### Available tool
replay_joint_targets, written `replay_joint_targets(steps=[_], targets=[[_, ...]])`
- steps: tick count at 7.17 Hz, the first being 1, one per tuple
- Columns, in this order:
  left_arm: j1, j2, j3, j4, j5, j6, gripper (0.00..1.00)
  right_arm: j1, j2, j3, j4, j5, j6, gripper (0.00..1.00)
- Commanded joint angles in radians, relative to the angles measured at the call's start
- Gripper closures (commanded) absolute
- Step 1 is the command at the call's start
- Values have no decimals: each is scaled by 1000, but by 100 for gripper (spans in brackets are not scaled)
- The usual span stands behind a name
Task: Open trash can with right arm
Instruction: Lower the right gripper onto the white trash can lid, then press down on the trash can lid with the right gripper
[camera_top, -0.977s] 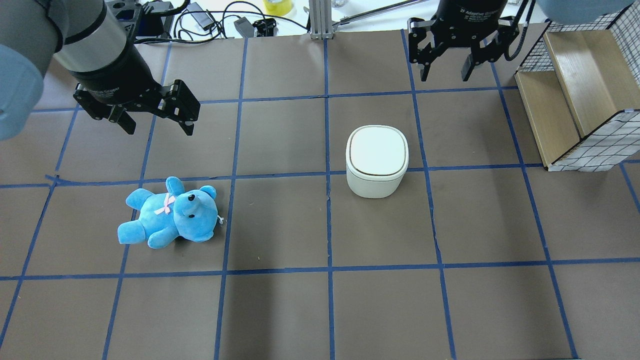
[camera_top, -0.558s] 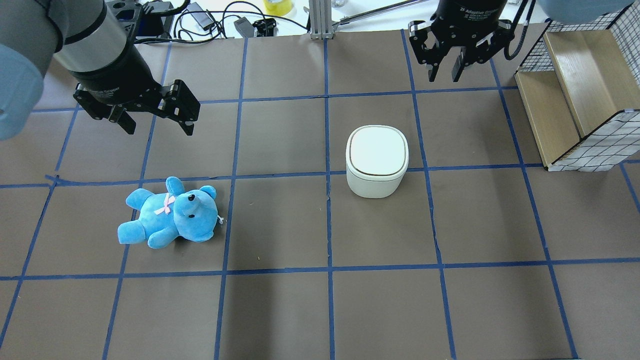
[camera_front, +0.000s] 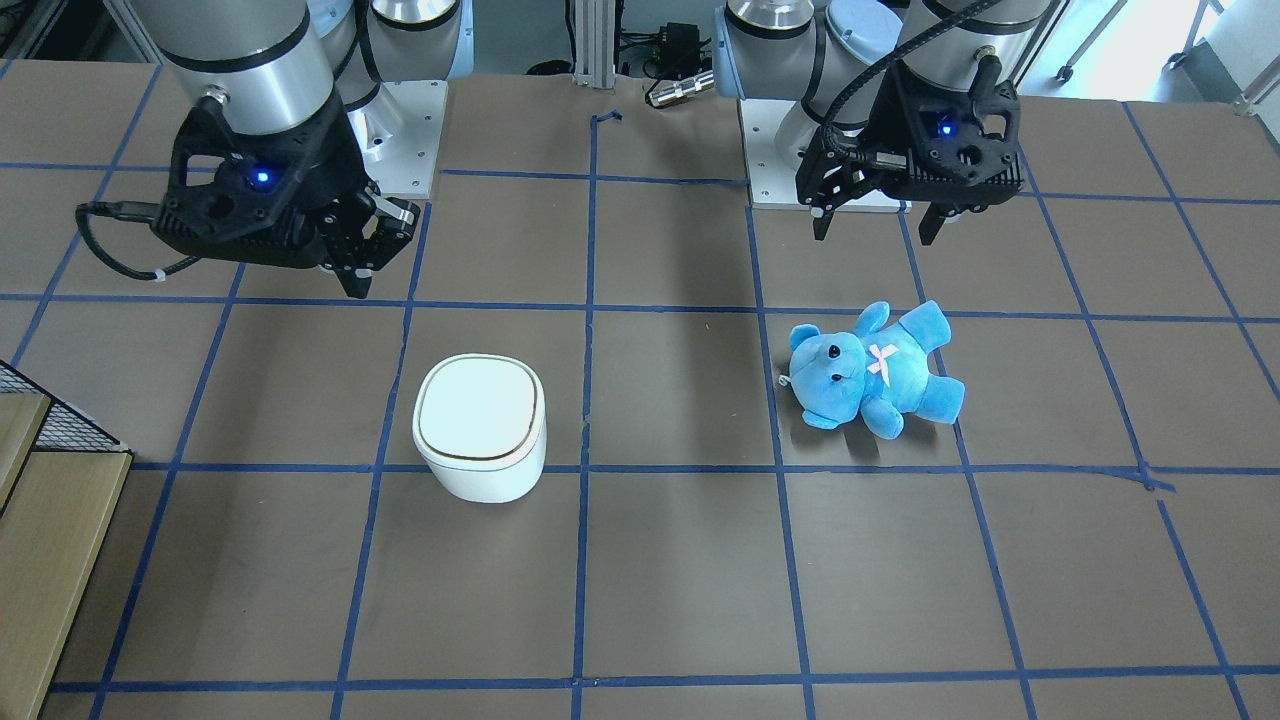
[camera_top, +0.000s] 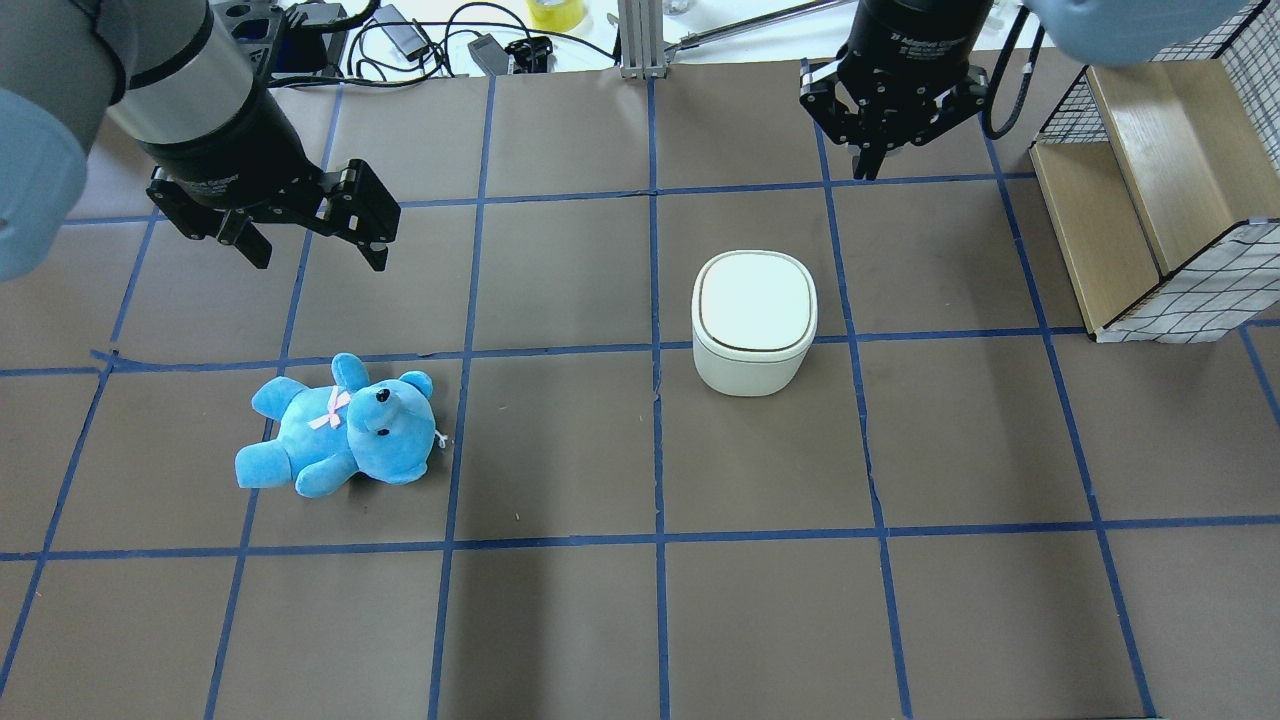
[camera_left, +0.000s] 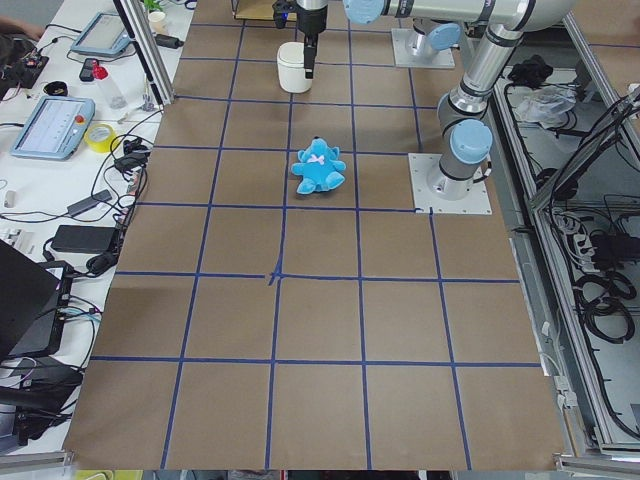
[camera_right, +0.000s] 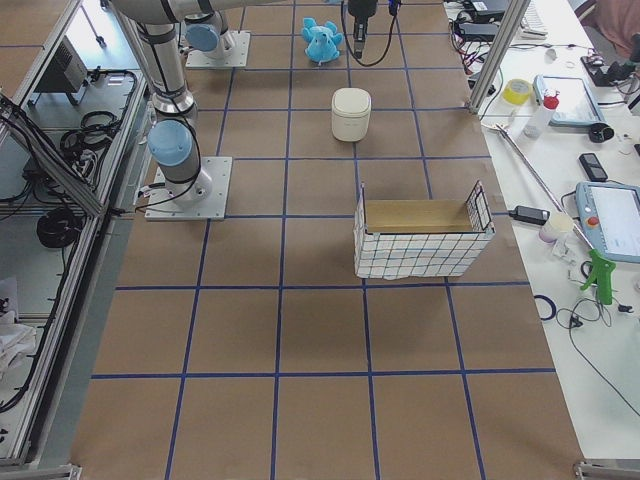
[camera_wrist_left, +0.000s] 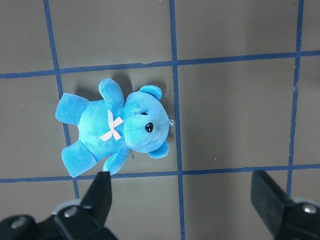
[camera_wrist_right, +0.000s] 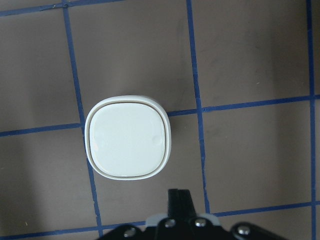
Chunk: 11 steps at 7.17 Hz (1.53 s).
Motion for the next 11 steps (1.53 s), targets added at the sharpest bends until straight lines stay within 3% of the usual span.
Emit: replay_joint_targets(steps=[1,3,4,11], targets=[[0,0,0,0,0,0,0,20,18,96,-73,5,22,100],[0,0,0,0,0,0,0,61,33,315,-394,2,29,100],[0,0,0,0,0,0,0,61,54,354,-455,-4,28,100],[0,0,0,0,0,0,0,61,113,373,-465,-7,29,100]])
